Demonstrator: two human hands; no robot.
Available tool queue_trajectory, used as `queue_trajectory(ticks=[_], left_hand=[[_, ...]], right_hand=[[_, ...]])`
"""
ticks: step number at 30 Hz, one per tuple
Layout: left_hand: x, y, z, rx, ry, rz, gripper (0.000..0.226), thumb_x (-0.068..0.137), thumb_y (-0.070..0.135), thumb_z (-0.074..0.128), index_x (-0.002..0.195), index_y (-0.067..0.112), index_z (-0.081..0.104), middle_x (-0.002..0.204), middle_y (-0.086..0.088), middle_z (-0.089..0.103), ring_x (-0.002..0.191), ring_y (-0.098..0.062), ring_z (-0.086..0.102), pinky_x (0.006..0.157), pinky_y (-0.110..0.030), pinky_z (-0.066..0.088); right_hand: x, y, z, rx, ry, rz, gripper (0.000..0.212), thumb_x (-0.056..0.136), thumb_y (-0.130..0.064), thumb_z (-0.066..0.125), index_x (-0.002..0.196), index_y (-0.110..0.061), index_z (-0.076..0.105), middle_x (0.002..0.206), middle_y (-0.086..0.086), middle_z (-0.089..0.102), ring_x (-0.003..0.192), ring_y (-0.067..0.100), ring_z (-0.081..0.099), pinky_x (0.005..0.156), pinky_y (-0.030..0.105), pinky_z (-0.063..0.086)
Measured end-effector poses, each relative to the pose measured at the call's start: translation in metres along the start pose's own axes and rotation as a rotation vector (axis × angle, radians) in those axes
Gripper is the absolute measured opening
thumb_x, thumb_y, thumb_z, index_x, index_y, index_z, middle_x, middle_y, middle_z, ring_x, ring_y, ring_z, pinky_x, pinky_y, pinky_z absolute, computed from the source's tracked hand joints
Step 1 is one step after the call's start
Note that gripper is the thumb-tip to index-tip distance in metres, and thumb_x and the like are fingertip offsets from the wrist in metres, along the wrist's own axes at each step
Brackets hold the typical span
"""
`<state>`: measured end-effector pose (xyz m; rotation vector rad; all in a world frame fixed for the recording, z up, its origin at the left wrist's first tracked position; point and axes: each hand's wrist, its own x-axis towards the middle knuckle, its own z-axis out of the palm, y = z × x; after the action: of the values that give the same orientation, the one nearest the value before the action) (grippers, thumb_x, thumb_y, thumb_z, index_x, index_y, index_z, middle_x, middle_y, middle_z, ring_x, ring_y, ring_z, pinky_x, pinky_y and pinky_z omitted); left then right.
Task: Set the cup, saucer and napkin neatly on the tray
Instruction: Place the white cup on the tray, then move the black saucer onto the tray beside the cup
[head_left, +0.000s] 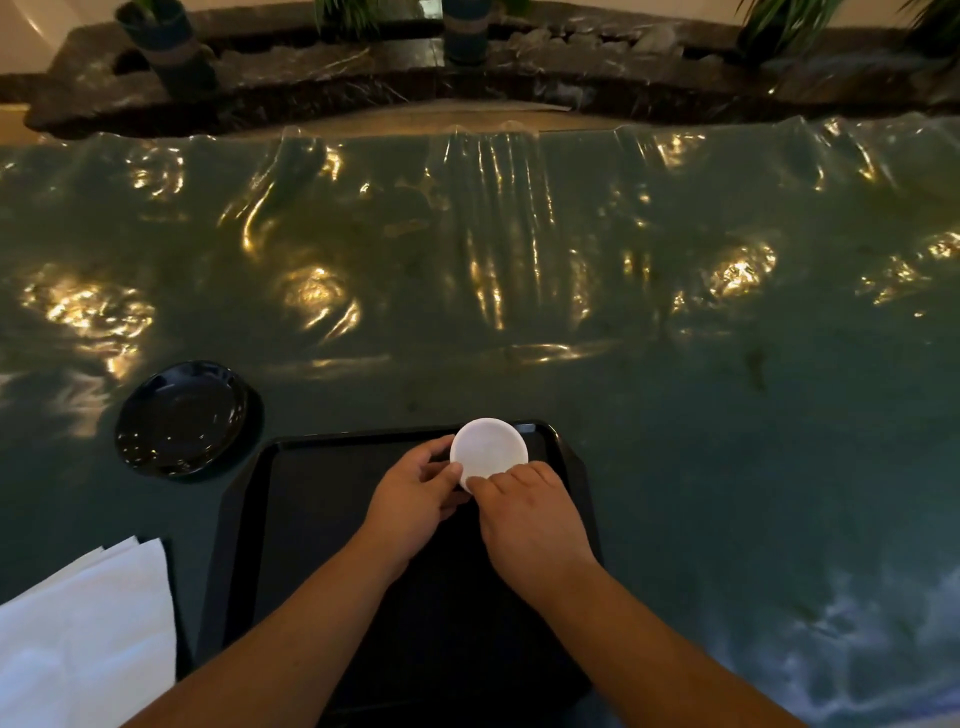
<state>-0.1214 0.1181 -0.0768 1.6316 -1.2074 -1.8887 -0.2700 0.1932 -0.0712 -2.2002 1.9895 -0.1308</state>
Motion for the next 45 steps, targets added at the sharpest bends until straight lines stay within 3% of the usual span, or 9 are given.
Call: queue_trajectory(ticks=[9, 13, 20, 25, 29, 34, 39, 42, 45], left_hand=[[0.001, 0.005, 0.018, 0.048, 0.05, 0.018, 0.035, 0.099, 0.029, 0.069, 0.132, 0.034, 0.064, 0.098, 0.013, 0.079, 0.084, -0.012, 0.078, 0.07, -0.025, 0.061], [-0.005, 0.01, -0.011, 0.533, 0.242, 0.178, 0.036, 0.087, 0.06, 0.059, 0.116, 0.041, 0.065, 0.09, 0.018, 0.073, 0.076, -0.003, 0.07, 0.073, -0.037, 0.06], [-0.009, 0.022, -0.129, 0.962, 0.505, 0.369, 0.078, 0.083, 0.049, 0.076, 0.149, 0.019, 0.046, 0.156, -0.012, 0.046, 0.139, -0.036, 0.045, 0.112, -0.051, 0.042], [-0.007, 0.017, -0.23, 0.943, 0.606, 0.182, 0.097, 0.077, 0.048, 0.083, 0.158, 0.02, 0.037, 0.169, -0.015, 0.028, 0.149, -0.04, 0.031, 0.121, -0.054, 0.029], [-0.001, 0.008, -0.288, 0.877, 0.577, 0.047, 0.096, 0.077, 0.048, 0.083, 0.157, 0.027, 0.035, 0.167, -0.014, 0.031, 0.144, -0.043, 0.04, 0.116, -0.057, 0.038], [0.012, -0.003, -0.317, 0.717, 0.539, 0.021, 0.064, 0.08, 0.045, 0.079, 0.138, 0.026, 0.059, 0.127, -0.006, 0.07, 0.111, -0.032, 0.067, 0.085, -0.039, 0.051], [0.026, -0.008, -0.329, 0.555, 0.643, 0.012, 0.058, 0.084, 0.036, 0.074, 0.139, 0.023, 0.059, 0.111, 0.0, 0.068, 0.103, -0.027, 0.065, 0.082, -0.036, 0.045], [0.031, -0.006, -0.334, 0.37, 0.666, -0.022, 0.057, 0.084, 0.024, 0.075, 0.138, 0.022, 0.056, 0.108, 0.002, 0.065, 0.1, -0.027, 0.066, 0.088, -0.045, 0.056], [0.032, -0.007, -0.334, 0.247, 0.617, -0.021, 0.032, 0.087, 0.003, 0.068, 0.109, 0.025, 0.072, 0.094, 0.002, 0.074, 0.089, -0.026, 0.074, 0.077, -0.043, 0.065]], right_hand=[[-0.01, 0.014, -0.008, 0.047, 0.022, 0.024, 0.031, 0.097, -0.025, 0.057, 0.126, -0.02, 0.067, 0.109, 0.0, 0.074, 0.105, 0.026, 0.064, 0.103, 0.045, 0.046], [0.001, 0.0, -0.018, 0.187, 0.151, 0.016, 0.037, 0.097, -0.033, 0.054, 0.129, -0.02, 0.066, 0.119, -0.001, 0.07, 0.114, 0.024, 0.059, 0.105, 0.044, 0.045], [0.081, -0.067, -0.019, 0.224, -0.068, -0.058, 0.082, 0.098, -0.055, 0.053, 0.165, -0.029, 0.013, 0.171, 0.009, 0.02, 0.156, 0.033, 0.014, 0.126, 0.05, 0.014], [0.137, -0.131, 0.003, 0.231, -0.18, -0.184, 0.086, 0.097, -0.055, 0.054, 0.164, -0.03, 0.008, 0.173, 0.009, 0.014, 0.157, 0.033, 0.011, 0.126, 0.052, 0.015], [0.173, -0.173, 0.024, 0.278, -0.284, -0.225, 0.084, 0.097, -0.051, 0.058, 0.164, -0.029, 0.012, 0.172, 0.011, 0.016, 0.156, 0.033, 0.015, 0.125, 0.05, 0.019], [0.199, -0.199, 0.04, 0.384, -0.34, -0.113, 0.082, 0.096, -0.045, 0.062, 0.163, -0.026, 0.019, 0.169, 0.016, 0.022, 0.151, 0.036, 0.026, 0.117, 0.052, 0.035], [0.215, -0.209, 0.046, 0.607, -0.248, 0.025, 0.075, 0.093, -0.037, 0.066, 0.159, -0.018, 0.034, 0.154, 0.009, 0.048, 0.141, 0.03, 0.041, 0.112, 0.043, 0.041], [0.222, -0.219, 0.046, 0.821, -0.262, 0.173, 0.071, 0.091, -0.036, 0.066, 0.156, -0.022, 0.04, 0.145, 0.005, 0.054, 0.127, 0.024, 0.054, 0.099, 0.035, 0.048], [0.225, -0.224, 0.04, 0.97, -0.202, 0.289, 0.049, 0.089, -0.034, 0.064, 0.137, -0.028, 0.056, 0.12, -0.003, 0.062, 0.102, 0.016, 0.062, 0.073, 0.023, 0.047]])
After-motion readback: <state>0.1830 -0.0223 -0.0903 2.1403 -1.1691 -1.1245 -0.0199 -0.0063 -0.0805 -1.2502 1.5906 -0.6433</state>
